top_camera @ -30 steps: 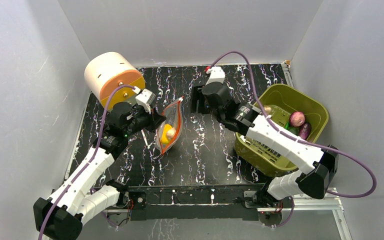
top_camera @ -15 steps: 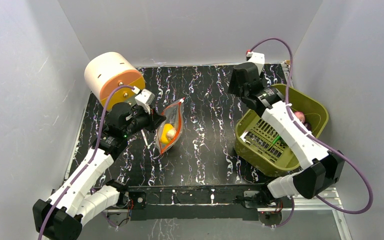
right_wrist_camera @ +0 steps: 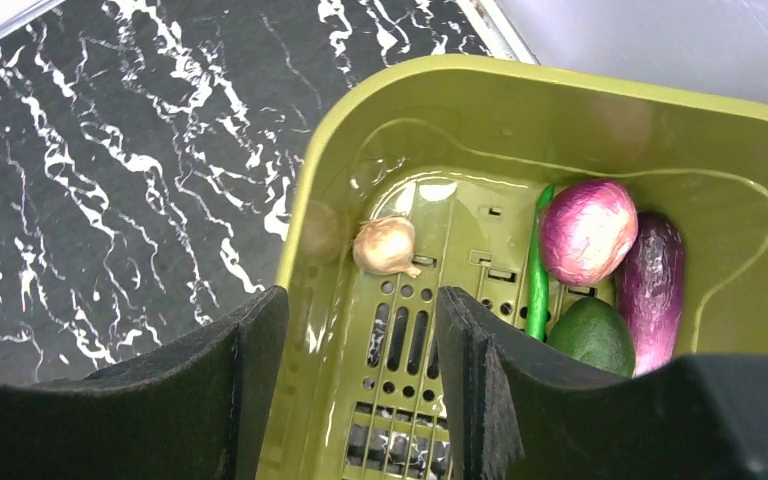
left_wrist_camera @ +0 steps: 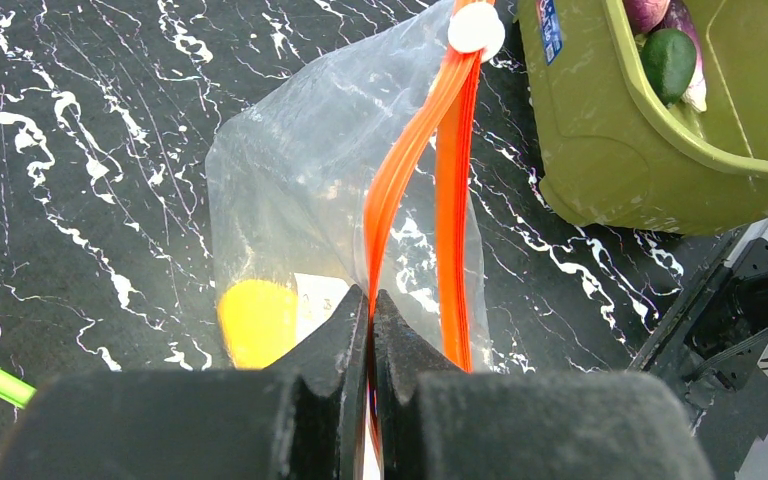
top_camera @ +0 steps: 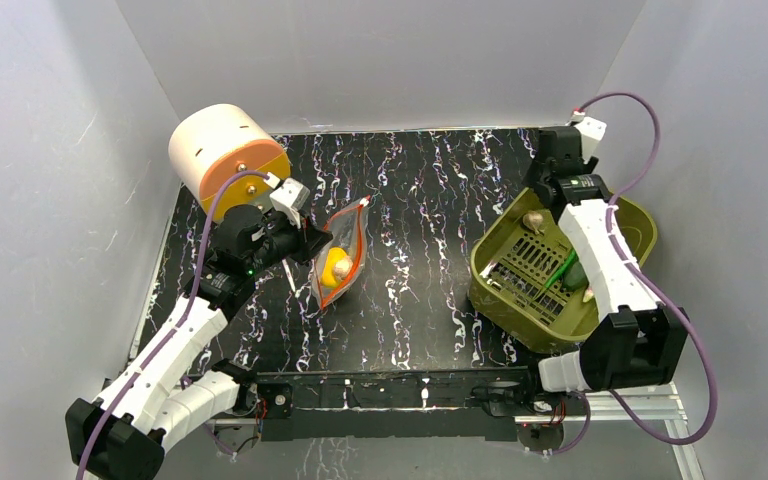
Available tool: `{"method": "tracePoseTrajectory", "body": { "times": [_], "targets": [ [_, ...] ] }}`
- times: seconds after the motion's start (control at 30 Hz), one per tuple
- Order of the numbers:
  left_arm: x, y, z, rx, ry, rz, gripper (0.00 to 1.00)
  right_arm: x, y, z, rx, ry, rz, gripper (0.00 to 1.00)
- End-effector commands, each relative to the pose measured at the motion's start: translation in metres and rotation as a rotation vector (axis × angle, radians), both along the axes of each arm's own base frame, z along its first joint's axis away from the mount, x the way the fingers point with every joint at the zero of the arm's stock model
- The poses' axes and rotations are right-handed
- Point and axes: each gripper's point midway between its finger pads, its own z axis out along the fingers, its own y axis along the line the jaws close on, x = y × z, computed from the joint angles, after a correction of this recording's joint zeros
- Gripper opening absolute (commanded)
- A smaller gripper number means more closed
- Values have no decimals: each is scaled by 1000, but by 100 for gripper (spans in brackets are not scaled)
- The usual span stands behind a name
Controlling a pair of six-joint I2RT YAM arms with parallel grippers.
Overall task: Place the food in the zip-top bag and seal the zipper
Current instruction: Pick up the fake vegetable from the bin.
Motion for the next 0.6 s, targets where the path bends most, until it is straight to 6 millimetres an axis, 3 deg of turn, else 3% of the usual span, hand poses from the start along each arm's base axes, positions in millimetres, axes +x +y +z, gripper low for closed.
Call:
{"method": "tracePoseTrajectory", "body": {
  "times": [0.0,0.33,0.57],
  "targets": [
    [-5,-4,13,-27,-41,-29,0,14,-20,14,72,-118,-30,54],
    [-4,-2,14,-19,-48,-20,0,21,-53,-37,324,-183,-107,53],
    [-4,0,14,-7,-52,-12,0,32,-50,-70,400,-176,-71,53]
  ]
}}
